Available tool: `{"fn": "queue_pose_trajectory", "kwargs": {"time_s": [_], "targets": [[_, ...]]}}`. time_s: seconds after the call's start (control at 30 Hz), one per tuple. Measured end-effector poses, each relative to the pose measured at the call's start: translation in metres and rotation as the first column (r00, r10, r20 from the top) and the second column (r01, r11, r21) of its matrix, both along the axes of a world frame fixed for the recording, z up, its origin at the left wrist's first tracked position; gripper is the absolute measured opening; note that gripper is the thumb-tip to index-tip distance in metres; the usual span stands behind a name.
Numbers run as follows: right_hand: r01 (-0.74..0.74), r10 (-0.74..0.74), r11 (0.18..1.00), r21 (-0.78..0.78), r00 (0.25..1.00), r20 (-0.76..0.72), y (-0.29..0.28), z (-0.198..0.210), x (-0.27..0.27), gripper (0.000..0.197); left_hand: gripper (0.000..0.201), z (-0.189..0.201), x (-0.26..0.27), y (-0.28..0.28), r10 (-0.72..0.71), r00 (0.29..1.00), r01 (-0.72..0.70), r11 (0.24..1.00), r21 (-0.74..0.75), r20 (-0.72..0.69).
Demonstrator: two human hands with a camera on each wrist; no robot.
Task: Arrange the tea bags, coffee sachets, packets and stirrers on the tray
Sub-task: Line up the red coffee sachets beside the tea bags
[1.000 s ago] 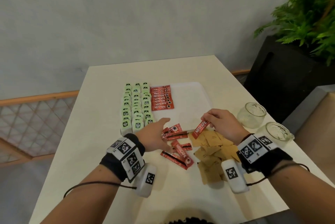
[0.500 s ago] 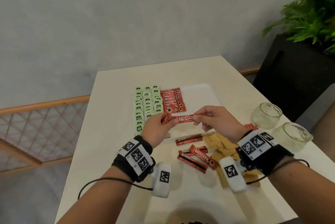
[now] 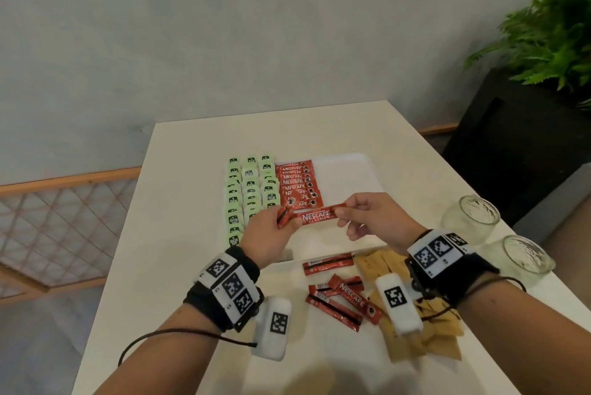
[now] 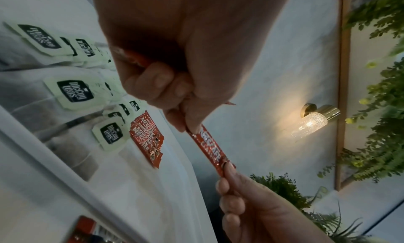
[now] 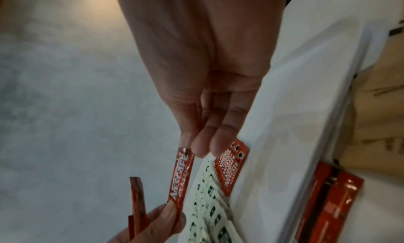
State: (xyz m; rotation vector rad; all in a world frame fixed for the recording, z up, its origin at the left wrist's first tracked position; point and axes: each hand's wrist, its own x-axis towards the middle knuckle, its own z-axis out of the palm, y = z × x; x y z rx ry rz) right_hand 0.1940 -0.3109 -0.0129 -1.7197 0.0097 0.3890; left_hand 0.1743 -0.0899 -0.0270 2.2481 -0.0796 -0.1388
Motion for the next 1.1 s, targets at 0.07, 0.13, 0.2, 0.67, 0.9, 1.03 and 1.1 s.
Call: {"fn": "queue_pose_trajectory", "kwargs": {"time_s": [0.07,0.13,0.2,0.67,0.9,1.03,1.1], "targets": [[-0.029,0.027,0.999,-0.039,0.999,-0.04,0.0,-0.007,0.007,0.011,0.026,-0.002,0.007,0.003,0.018,0.999,-0.019,0.999,-0.037,-0.052],[-0.03,0.023,0.992,-0.123,0.998,-0.064,0.002,-0.017,0.016,0.015,0.021,0.002,0.015,0.006,0.077,0.994,-0.086,0.99,-0.114,-0.077],[0.002,-0.02,0.975,-0.223,0.997,-0.078,0.004,-0.028,0.025,0.017,0.015,0.009,0.024,0.011,0.133,0.987,-0.147,0.973,-0.176,-0.088],[0.154,-0.203,0.923,-0.352,0.973,-0.108,0.034,-0.065,0.073,0.036,0.014,0.008,0.054,0.036,0.129,0.94,-0.27,0.848,-0.456,-0.317],[0.146,-0.203,0.921,-0.36,0.971,-0.126,0.04,-0.063,0.082,0.041,0.016,0.007,0.052,0.036,0.142,0.95,-0.245,0.89,-0.384,-0.277],[0.15,-0.204,0.924,-0.353,0.971,-0.122,0.042,-0.06,0.083,0.045,0.013,0.006,0.048,0.033,0.159,0.939,-0.267,0.898,-0.351,-0.306],[0.149,-0.208,0.91,-0.387,0.971,-0.114,0.041,-0.056,0.081,0.05,0.014,0.008,0.044,0.032,0.127,0.92,-0.276,0.882,-0.383,-0.371]]}}
